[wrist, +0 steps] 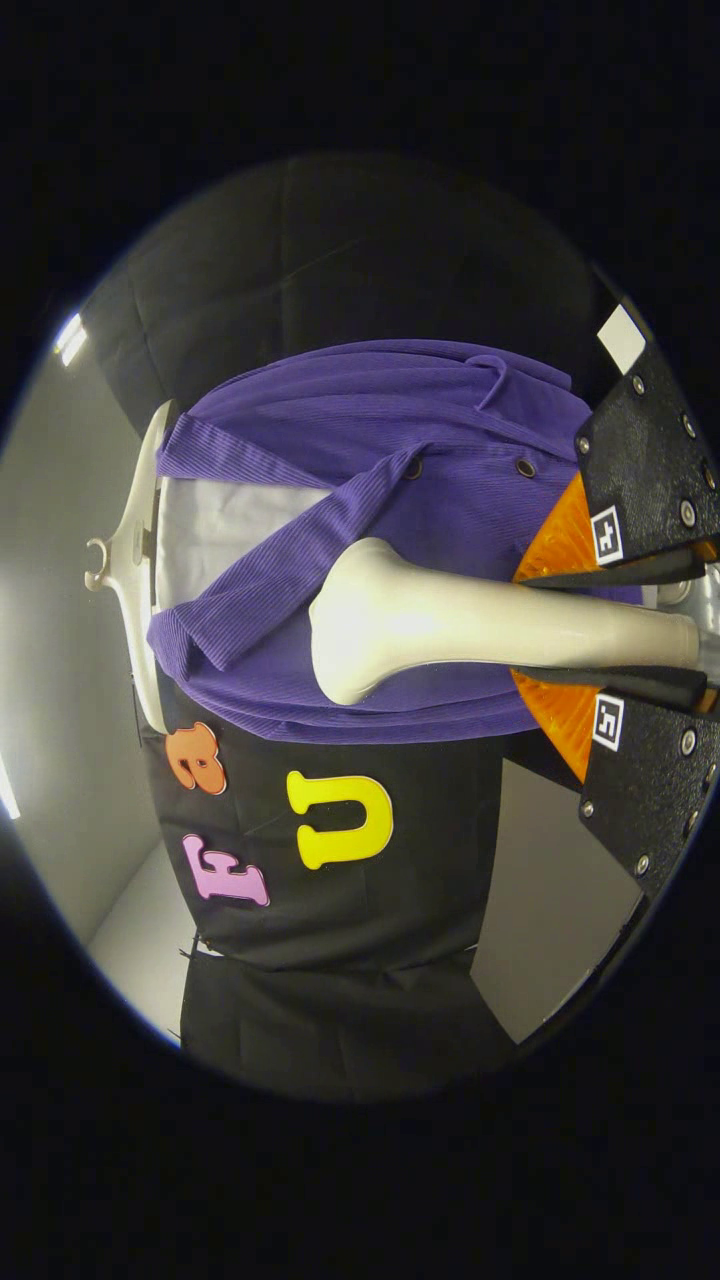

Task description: Iron the clothes twice with a garment steamer, once on the left side and once on the right side.

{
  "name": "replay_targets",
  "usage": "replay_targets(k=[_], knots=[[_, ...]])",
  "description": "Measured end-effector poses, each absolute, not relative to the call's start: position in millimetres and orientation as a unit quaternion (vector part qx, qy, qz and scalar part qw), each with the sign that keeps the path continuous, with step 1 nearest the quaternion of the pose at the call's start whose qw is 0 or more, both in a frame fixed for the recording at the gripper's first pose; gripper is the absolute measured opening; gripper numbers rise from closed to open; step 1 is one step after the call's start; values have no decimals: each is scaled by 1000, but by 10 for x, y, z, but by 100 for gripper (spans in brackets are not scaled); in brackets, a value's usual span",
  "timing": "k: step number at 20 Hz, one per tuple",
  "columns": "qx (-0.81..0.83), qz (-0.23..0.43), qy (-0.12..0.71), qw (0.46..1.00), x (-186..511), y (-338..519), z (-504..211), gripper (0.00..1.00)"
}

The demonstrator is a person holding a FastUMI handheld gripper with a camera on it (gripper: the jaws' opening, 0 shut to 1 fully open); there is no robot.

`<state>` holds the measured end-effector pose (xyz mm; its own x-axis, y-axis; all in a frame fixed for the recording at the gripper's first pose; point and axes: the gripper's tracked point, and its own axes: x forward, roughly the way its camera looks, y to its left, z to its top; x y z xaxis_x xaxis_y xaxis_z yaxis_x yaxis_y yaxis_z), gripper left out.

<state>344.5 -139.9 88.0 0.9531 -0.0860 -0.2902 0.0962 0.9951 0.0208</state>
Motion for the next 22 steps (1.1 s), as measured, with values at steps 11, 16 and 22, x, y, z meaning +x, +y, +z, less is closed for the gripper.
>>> replay_targets(k=[11,16,22], knots=[[20,-47,219,974,3101,-1429,81,33],[21,-45,247,968,2921,-1435,-246,33],[29,-50,282,958,2759,-1472,-655,33]])
